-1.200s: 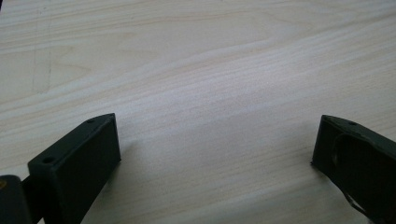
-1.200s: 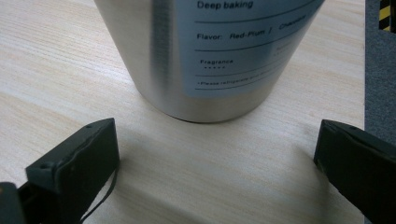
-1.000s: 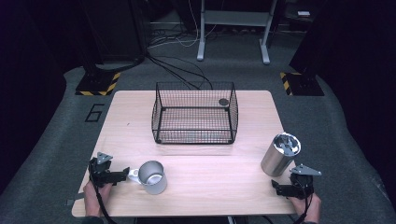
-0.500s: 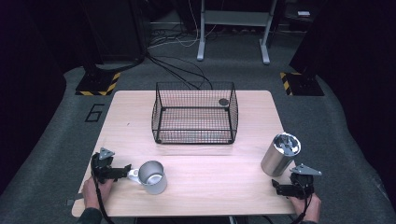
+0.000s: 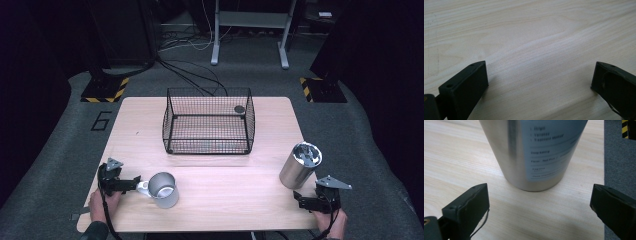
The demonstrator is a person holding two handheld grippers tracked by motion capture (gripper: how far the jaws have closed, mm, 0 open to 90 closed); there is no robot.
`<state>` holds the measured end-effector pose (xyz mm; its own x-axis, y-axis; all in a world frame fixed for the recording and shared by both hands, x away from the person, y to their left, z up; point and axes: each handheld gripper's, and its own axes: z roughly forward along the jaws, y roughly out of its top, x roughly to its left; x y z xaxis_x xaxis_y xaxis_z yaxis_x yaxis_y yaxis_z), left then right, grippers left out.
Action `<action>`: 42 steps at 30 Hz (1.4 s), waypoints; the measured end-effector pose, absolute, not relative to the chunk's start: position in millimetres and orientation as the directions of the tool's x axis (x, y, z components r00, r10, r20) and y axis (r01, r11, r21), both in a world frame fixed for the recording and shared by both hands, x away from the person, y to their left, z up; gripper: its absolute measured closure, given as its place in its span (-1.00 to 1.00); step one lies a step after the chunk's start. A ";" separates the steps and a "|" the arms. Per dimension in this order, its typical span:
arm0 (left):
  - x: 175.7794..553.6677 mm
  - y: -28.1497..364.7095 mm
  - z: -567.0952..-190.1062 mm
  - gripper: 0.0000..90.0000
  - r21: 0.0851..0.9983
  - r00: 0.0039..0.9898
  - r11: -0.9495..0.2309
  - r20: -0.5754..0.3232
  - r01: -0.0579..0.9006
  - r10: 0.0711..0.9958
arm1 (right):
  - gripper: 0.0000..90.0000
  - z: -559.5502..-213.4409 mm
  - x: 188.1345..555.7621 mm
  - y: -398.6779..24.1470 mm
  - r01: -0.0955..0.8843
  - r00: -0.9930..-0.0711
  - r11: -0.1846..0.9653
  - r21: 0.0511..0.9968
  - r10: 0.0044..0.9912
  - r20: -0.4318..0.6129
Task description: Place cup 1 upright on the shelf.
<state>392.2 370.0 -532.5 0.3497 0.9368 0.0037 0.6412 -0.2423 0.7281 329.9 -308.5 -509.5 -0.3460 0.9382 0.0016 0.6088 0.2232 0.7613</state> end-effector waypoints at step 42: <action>392.4 369.9 -532.4 -0.99 0.728 0.348 -0.241 0.004 0.642 0.937 | -1.00 -435.9 366.3 -292.4 0.440 -0.371 0.159 0.884 0.928 0.017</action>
